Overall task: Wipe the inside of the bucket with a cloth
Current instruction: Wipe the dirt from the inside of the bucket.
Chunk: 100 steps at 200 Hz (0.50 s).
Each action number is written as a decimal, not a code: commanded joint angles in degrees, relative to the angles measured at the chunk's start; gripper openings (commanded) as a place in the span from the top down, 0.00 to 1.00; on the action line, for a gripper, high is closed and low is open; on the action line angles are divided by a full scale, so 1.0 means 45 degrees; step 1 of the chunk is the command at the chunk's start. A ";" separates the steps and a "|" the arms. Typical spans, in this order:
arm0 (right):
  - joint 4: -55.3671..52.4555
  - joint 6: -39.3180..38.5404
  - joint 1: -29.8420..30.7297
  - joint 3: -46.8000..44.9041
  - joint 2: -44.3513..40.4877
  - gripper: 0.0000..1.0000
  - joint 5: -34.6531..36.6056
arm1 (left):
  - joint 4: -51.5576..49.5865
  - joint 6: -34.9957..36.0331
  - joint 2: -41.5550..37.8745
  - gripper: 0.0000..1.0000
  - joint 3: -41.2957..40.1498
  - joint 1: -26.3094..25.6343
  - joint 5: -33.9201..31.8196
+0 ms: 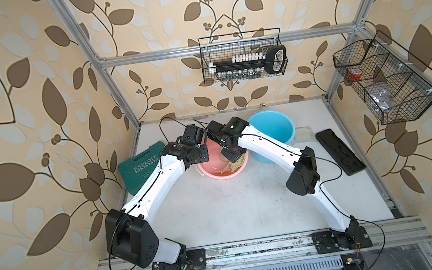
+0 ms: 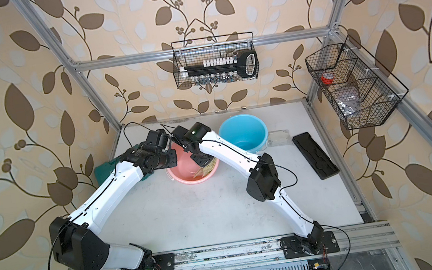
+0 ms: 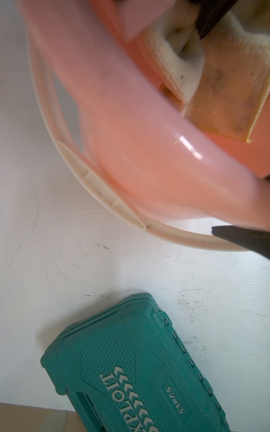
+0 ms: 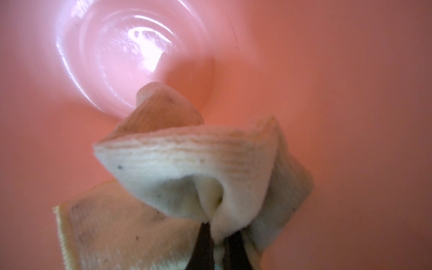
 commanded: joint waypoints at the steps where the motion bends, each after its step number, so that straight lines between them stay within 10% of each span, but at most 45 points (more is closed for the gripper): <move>1: -0.0815 0.0280 0.0053 -0.0934 0.0262 1.00 -0.1599 | -0.0095 0.0291 -0.0552 1.00 0.0139 0.0088 -0.0841; 100: 0.4505 0.3837 0.0801 -0.1637 -0.0684 1.00 -1.2267 | -0.0342 -0.0002 -0.0335 1.00 0.0383 -0.0087 -0.1018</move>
